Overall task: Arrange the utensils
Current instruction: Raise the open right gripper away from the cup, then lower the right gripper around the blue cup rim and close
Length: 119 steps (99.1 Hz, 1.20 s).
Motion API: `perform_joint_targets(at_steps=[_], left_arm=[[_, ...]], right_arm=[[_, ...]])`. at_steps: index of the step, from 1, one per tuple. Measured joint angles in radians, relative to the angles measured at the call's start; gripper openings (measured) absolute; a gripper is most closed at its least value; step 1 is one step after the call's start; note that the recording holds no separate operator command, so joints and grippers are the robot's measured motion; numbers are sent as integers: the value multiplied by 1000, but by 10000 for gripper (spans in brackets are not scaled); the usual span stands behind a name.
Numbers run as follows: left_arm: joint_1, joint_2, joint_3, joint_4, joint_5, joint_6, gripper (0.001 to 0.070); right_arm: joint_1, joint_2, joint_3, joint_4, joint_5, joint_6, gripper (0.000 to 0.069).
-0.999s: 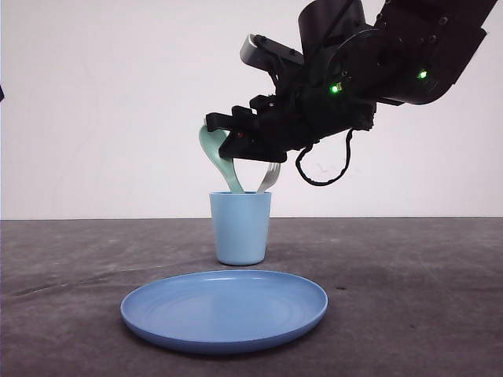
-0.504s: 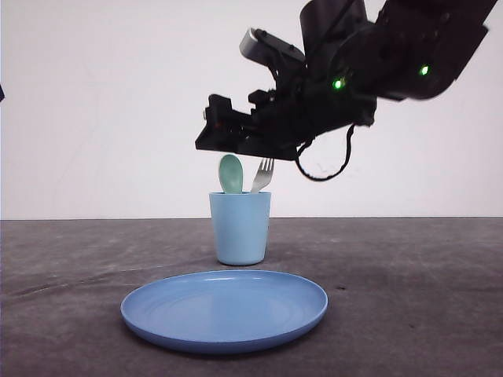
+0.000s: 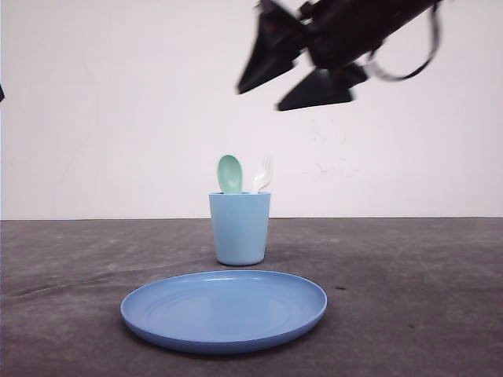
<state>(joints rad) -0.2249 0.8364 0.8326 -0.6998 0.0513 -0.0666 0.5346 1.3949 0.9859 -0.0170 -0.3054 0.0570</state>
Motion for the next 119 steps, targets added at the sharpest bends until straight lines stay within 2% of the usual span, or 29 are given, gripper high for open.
perform_joint_targets(at_steps=[19,36,49,65,90,119], left_arm=[[0,0,0,0,0,5,295],[0,0,0,0,0,8,295],[0,0,0,0,0,8,295],[0,0,0,0,0,8,295],[0,0,0,0,0,8,295],[0,0,0,0,0,8,295]], right_arm=[[-39,-116,-66,-74,21,-4,463],[-80,-135,-138,-99,19,-1,466],[-90,-130,-200,-92,19,0,555],[-80,-119,-270,-9,18,3,679],[-49,-23,-308,117,18,4,681],[-5,189,-298,370,18,45,681]])
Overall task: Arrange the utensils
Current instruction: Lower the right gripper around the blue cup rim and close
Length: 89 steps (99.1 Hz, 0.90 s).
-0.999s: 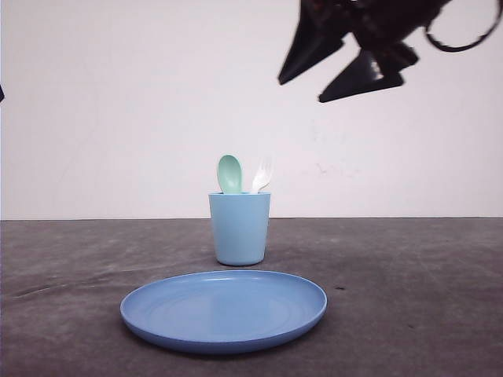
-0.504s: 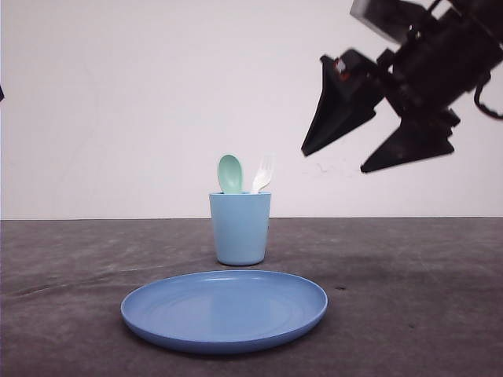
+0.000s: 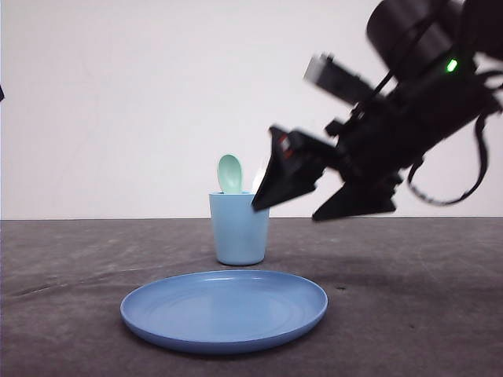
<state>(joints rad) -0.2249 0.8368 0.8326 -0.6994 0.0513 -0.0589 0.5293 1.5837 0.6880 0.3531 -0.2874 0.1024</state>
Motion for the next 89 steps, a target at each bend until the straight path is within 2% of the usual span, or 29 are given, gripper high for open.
perform_joint_targets(at_steps=[41,64,89], left_arm=[[0,0,0,0,0,0,295],[0,0,0,0,0,0,295],[0,0,0,0,0,8,295]], right_arm=[[2,260,256,10,-2,10,681],[21,314,365,-13,-6,10,681],[28,328,381,-26,0,10,678]])
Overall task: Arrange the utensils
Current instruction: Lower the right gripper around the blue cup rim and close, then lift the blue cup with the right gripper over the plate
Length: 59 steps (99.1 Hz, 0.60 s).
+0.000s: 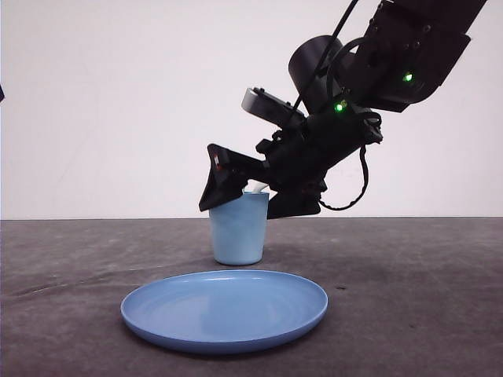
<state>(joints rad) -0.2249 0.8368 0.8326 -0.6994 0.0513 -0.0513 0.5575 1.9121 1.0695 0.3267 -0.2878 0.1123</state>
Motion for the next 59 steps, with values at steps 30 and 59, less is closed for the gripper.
perform_joint_targets(at_steps=[30,59], left_arm=[[0,0,0,1,0,2,295],[0,0,0,25,0,7,295]], right_arm=[[4,1,0,2,-16,0,495],[16,-115,0,-89,-50,0,492]])
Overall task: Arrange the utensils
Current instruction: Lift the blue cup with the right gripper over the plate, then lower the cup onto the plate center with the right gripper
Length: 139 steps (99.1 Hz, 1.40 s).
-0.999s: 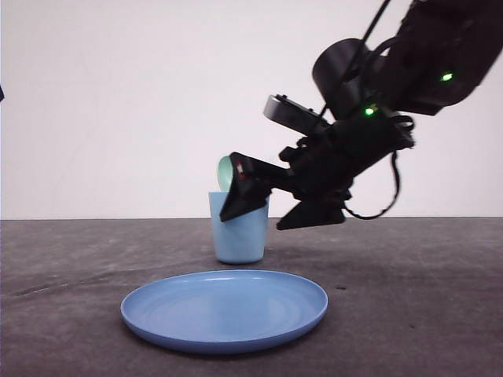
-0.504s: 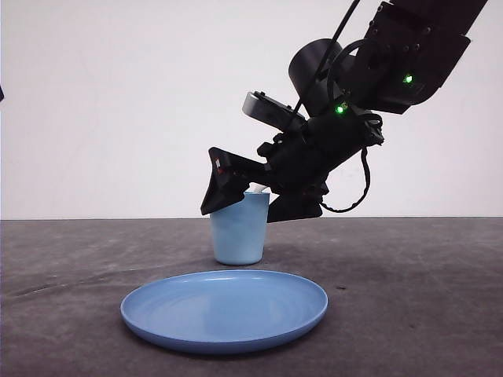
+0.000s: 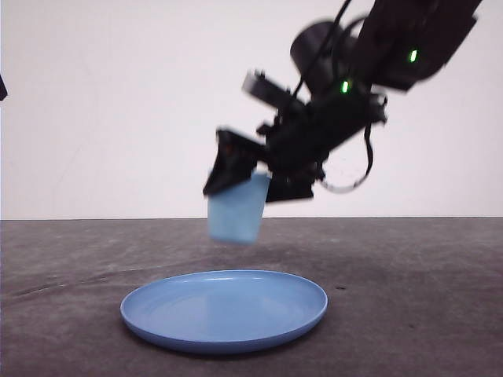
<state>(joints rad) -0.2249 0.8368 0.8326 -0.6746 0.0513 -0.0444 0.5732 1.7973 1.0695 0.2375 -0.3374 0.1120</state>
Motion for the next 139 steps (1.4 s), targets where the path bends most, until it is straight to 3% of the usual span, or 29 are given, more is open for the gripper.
perform_joint_targets(at_steps=[28,59,123,139], left_arm=[[0,0,0,11,0,0,295],[0,0,0,9,0,4,295],[0,0,0,3,0,19,295],[0,0,0,3,0,19,295]], right_arm=[[49,-192,-2,-150,21,-10,492],[142,-365,-119,-165,127,-27,492],[313,-432,-342,-177,306,-26,492],[331,-420,-372,-123,311,-26,492]])
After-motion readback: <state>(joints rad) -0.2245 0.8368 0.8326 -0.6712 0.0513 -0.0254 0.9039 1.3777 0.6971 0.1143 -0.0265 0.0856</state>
